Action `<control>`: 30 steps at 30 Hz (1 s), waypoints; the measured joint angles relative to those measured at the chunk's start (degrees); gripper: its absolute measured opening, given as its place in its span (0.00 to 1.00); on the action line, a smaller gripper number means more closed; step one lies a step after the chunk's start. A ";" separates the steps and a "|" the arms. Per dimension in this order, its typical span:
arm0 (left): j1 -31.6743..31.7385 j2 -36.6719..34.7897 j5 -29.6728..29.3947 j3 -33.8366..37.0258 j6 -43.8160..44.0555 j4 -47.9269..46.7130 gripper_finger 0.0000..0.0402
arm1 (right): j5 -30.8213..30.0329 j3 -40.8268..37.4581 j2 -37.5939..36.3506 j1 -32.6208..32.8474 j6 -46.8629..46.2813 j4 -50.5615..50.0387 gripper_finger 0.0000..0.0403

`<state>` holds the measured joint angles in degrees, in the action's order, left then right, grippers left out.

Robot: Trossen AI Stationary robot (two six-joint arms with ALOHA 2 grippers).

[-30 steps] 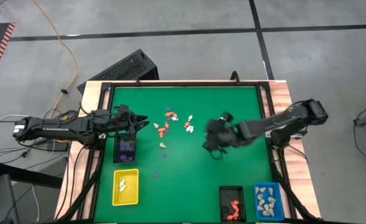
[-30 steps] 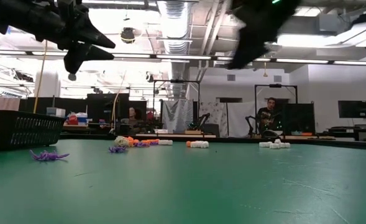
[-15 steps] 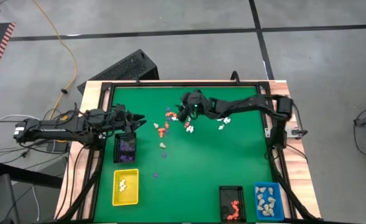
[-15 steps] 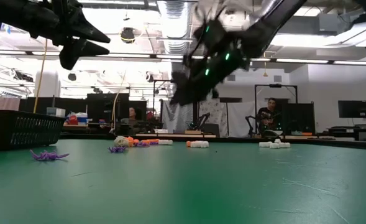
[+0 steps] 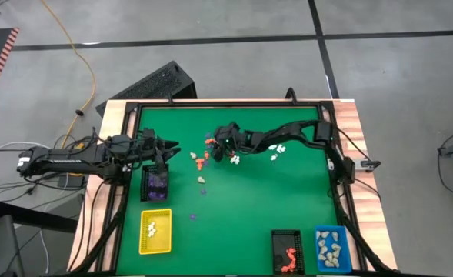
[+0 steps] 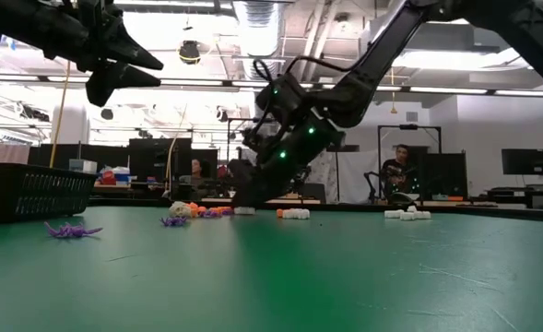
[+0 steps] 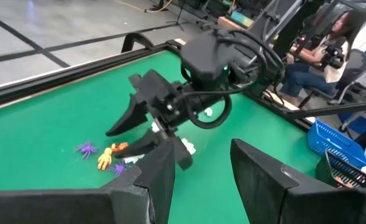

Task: Sort Halloween decoration
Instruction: Put the orange skeleton toy into the bottom black basket

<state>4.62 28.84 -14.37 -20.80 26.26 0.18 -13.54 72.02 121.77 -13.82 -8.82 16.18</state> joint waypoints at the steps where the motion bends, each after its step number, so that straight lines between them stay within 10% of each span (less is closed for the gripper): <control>1: -0.01 0.00 0.03 0.00 0.31 -0.06 0.36 | -0.16 0.29 0.51 -0.19 -0.40 0.05 0.54; 20: -0.04 0.00 0.21 0.00 2.04 0.07 0.36 | -1.76 0.73 -1.45 1.90 -2.78 -4.90 0.06; 30: -0.09 -0.02 0.24 0.00 2.71 -0.67 0.36 | -1.75 0.75 -12.99 4.78 -1.26 -12.09 0.06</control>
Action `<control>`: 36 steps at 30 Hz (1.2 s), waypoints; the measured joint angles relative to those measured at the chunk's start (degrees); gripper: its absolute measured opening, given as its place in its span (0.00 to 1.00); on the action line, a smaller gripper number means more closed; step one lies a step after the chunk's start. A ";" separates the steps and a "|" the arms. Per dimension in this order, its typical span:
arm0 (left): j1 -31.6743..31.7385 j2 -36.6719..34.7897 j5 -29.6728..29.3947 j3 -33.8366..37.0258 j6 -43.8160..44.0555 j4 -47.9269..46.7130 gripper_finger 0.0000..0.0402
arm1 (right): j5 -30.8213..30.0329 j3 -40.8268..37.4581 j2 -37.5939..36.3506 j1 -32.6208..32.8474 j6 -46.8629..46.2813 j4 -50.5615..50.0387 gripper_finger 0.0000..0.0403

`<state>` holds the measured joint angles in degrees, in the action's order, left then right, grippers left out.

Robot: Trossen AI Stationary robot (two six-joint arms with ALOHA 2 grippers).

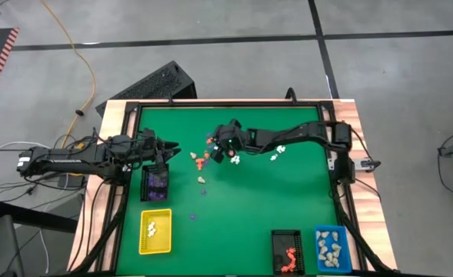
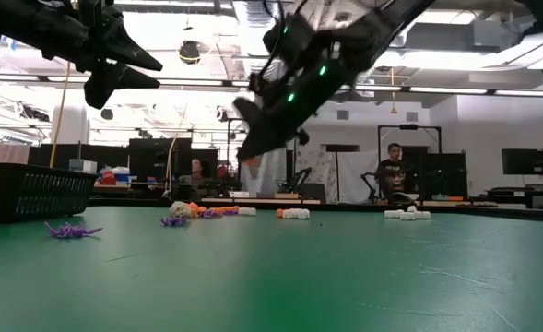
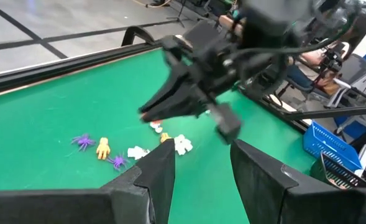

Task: Sort Halloween decoration
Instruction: Put the orange skeleton toy into the bottom black basket

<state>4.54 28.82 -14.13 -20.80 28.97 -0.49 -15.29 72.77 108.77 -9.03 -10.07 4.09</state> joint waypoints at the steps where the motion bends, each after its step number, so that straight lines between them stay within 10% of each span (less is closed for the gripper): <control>1: 0.00 0.00 -0.02 0.00 0.00 0.06 0.36 | -0.02 -0.05 -1.46 0.67 0.03 -2.38 0.06; 9: 0.00 0.00 -0.04 0.00 0.00 -0.29 0.36 | 0.11 0.00 -13.69 10.95 -6.32 -25.69 0.06; 18: 0.00 0.02 -0.15 0.00 -0.02 -0.63 0.36 | -2.88 0.02 -24.22 34.33 -39.62 -49.09 0.06; 27: 0.00 0.02 -1.89 0.00 -0.44 -0.57 0.36 | -9.52 0.02 -22.16 55.70 -75.28 -56.43 0.06; 36: 0.00 0.02 -3.16 0.00 0.23 -0.53 0.36 | -10.39 0.00 -13.02 63.64 -88.03 -55.00 0.06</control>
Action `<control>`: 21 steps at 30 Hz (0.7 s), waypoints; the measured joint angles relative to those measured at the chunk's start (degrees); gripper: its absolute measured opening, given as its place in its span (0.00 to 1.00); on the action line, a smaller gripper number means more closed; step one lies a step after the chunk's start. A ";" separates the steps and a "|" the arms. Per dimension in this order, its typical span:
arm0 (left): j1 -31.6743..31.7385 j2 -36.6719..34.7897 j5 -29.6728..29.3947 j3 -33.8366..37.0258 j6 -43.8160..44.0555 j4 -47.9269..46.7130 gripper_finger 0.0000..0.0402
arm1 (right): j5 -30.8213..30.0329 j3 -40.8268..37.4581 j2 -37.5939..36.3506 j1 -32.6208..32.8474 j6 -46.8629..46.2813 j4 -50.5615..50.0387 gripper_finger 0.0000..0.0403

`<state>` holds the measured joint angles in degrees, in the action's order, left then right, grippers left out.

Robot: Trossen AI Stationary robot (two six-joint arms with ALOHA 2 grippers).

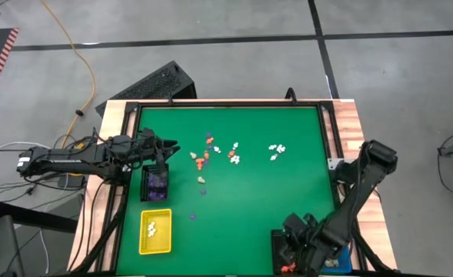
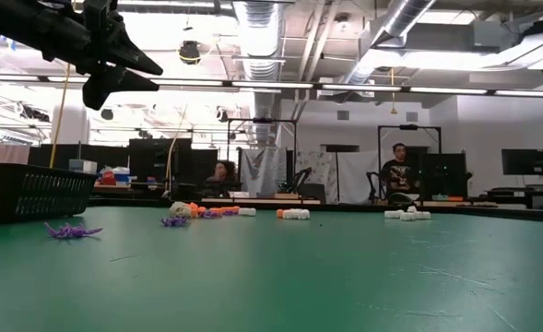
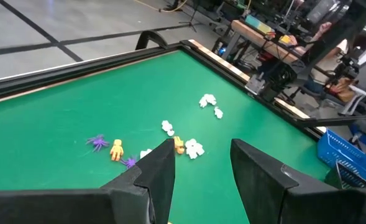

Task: Sort Halloween decoration
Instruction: Put the orange skeleton toy into the bottom black basket, then put the purple spider toy into the top black basket

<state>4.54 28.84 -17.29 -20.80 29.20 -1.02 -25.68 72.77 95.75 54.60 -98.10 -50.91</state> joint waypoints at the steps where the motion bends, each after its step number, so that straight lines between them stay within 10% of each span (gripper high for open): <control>1: 0.00 0.00 -0.03 0.00 0.01 0.03 0.36 | 0.34 0.00 1.04 0.37 -0.42 0.99 0.06; 21: 0.00 0.00 -1.58 0.00 0.52 0.00 0.36 | 6.47 -0.02 6.25 2.03 -4.71 3.72 0.36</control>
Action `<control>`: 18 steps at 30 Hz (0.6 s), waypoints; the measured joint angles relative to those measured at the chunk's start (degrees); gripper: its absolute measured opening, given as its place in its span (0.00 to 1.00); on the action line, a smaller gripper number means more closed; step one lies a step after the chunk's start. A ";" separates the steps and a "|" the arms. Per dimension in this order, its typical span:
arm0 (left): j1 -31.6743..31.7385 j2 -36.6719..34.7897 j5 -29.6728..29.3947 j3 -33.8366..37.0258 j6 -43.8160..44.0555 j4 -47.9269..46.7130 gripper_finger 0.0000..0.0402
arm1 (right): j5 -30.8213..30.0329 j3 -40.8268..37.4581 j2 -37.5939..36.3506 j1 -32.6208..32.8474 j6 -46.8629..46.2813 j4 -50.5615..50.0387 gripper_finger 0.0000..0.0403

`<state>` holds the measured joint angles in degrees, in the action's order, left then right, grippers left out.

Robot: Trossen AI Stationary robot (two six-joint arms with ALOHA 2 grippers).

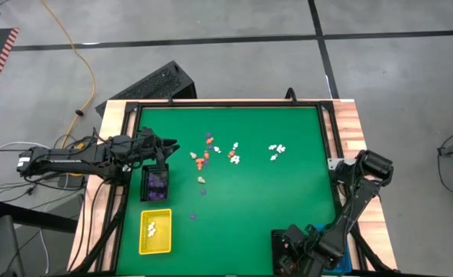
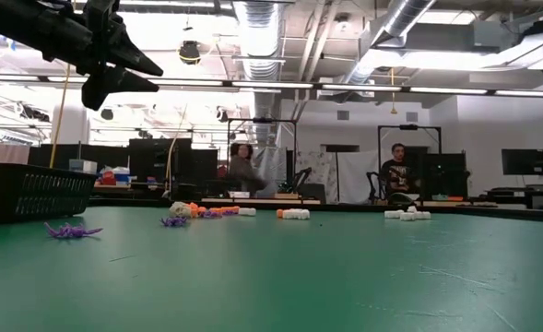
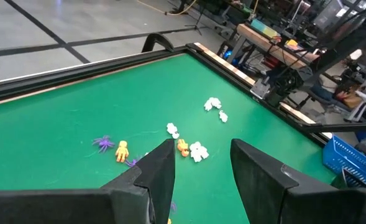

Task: Sort Halloween decoration
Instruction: Put the purple spider toy into the top black basket

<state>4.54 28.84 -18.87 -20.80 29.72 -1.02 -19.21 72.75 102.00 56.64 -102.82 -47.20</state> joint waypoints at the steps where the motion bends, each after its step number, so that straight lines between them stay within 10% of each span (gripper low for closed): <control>1: 0.00 0.00 0.00 0.00 -0.09 0.04 0.36 | -0.13 0.00 -0.42 -0.41 1.22 -0.12 0.38; 13: 0.00 0.00 0.02 0.00 -0.14 0.69 0.36 | -29.25 0.05 -13.00 -17.82 45.08 -0.67 0.41; 18: 0.00 0.00 0.02 0.00 -0.89 0.87 0.36 | -29.20 0.05 -14.63 -31.21 69.20 6.98 0.41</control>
<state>4.54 28.84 -18.85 -20.80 28.83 -0.14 -48.42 72.80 87.37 25.43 -33.62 -40.22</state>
